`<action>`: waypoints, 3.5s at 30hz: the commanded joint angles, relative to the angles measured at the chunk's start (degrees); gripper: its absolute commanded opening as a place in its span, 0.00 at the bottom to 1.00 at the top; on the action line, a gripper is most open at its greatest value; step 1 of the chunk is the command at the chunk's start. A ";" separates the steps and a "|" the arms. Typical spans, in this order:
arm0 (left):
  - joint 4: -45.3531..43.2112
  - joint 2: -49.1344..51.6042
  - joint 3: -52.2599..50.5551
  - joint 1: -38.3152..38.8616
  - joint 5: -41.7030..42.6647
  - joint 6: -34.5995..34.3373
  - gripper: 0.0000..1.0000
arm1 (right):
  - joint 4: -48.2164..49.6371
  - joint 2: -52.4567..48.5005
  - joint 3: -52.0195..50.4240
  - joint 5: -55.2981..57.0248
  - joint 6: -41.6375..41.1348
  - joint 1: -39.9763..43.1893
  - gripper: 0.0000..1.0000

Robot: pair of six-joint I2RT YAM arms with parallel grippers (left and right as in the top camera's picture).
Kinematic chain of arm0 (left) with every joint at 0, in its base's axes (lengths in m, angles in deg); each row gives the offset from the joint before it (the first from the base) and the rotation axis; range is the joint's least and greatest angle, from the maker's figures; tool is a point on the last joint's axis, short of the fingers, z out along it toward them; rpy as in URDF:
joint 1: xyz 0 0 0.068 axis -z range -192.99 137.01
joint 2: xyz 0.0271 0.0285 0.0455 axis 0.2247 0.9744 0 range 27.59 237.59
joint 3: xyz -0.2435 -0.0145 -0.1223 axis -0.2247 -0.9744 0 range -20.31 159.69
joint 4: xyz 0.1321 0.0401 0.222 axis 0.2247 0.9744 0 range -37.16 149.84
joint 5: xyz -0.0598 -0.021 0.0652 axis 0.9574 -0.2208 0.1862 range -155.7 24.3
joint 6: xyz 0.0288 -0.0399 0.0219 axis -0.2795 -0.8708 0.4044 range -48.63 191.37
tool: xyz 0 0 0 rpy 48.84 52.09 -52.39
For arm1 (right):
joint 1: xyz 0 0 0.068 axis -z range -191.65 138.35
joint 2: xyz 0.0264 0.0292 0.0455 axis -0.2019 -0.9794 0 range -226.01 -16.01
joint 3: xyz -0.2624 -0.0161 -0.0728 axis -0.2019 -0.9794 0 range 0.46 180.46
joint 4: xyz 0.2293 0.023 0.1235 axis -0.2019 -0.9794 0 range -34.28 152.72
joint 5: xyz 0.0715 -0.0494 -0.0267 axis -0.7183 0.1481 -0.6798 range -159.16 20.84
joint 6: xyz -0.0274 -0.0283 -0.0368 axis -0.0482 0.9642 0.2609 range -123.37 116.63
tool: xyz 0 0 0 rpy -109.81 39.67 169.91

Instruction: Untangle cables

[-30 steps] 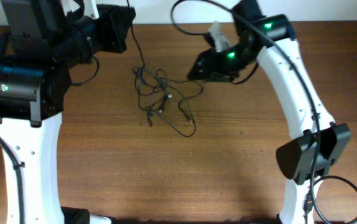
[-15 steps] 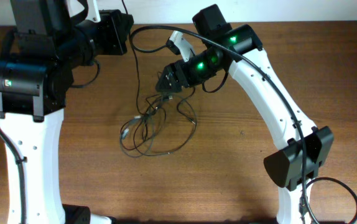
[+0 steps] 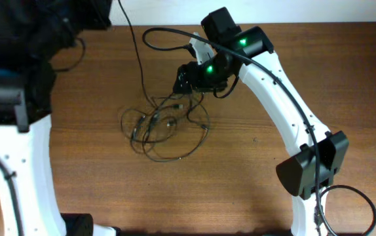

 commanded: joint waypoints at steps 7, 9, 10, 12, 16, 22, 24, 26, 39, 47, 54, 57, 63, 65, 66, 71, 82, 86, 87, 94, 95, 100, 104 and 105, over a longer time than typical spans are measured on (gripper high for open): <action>-8.55 -1.36 18.73 -0.24 -0.55 -2.19 0.00 | -0.09 -0.98 0.35 3.50 -2.19 2.67 0.75; -9.86 -1.79 21.31 -0.24 -4.57 -2.21 0.00 | -0.33 -0.98 0.35 3.50 -2.19 4.07 0.75; -10.29 -2.05 22.23 -0.24 -6.23 -2.19 0.00 | -0.50 -0.98 0.35 3.50 -2.16 4.61 0.75; -10.64 -2.56 23.74 -0.24 -8.41 -2.19 0.00 | -0.94 -0.98 0.35 3.50 -2.16 5.95 0.75; -2.45 -2.93 23.71 -0.22 -8.13 -2.16 0.00 | -1.49 -0.98 0.35 3.50 -2.12 7.82 0.75; 21.24 2.45 19.58 -0.02 -8.07 -1.36 0.00 | -4.04 -0.98 0.35 3.52 -0.09 8.90 0.75; 26.75 5.46 17.33 1.09 -6.60 1.68 0.00 | -4.59 -0.98 0.35 3.72 0.50 8.90 0.75; 31.67 8.57 14.99 2.40 -6.43 4.37 0.00 | -4.87 -0.98 0.35 3.72 0.50 8.90 0.75; 37.20 21.49 4.24 6.45 -6.93 13.81 0.01 | -7.82 -0.98 0.35 9.31 0.48 9.11 0.75; 36.41 22.05 4.02 6.43 -14.10 13.81 0.21 | -9.79 -0.98 0.35 9.31 0.48 13.42 0.75; 36.15 22.05 4.02 6.45 -15.10 14.01 0.56 | -11.28 -0.98 0.35 9.51 0.50 17.57 0.76; 35.89 22.34 4.02 6.45 -16.98 14.01 0.65 | -11.28 -0.98 0.35 9.53 0.72 18.58 0.76; 35.93 25.11 4.02 6.45 -18.29 14.23 0.74 | -11.37 -0.98 0.35 11.43 0.72 18.97 0.76; 35.91 26.77 3.91 6.45 -18.27 15.41 0.75 | -11.69 -0.98 0.35 12.00 0.72 18.97 0.76; 35.93 27.56 3.91 6.45 -18.27 16.15 0.75 | -11.89 -0.98 0.35 12.55 0.70 18.97 0.76; 35.91 32.44 3.91 6.45 -17.09 16.76 0.78 | -12.13 -0.98 0.35 13.22 0.70 18.99 0.76; 34.51 40.02 3.69 6.45 -6.99 25.24 0.80 | -12.79 -0.98 0.35 13.79 0.44 19.08 0.76; 34.64 41.79 3.34 6.78 -2.38 31.23 0.82 | -13.31 -0.98 0.35 13.77 0.46 19.06 0.80; 34.64 41.83 3.08 6.82 -2.38 33.31 0.82 | -13.42 -0.98 0.35 13.79 0.46 19.06 0.80; 35.08 41.88 3.04 6.75 -11.65 36.72 0.85 | -13.62 -0.98 0.35 14.08 0.50 19.06 0.80; 34.95 41.88 3.04 6.75 -11.63 36.72 0.83 | -13.81 -0.98 0.35 14.49 0.50 19.06 0.80; 39.91 41.88 2.16 7.13 -11.74 36.92 0.73 | -14.08 -0.98 0.35 16.39 0.48 19.06 0.80; 43.04 41.90 -1.42 7.52 -13.20 34.16 0.63 | -14.08 -0.98 0.35 16.39 0.52 19.06 0.80; 43.04 41.90 -2.80 7.52 -15.85 30.38 0.61 | -14.08 -0.98 0.35 16.39 0.52 19.06 0.81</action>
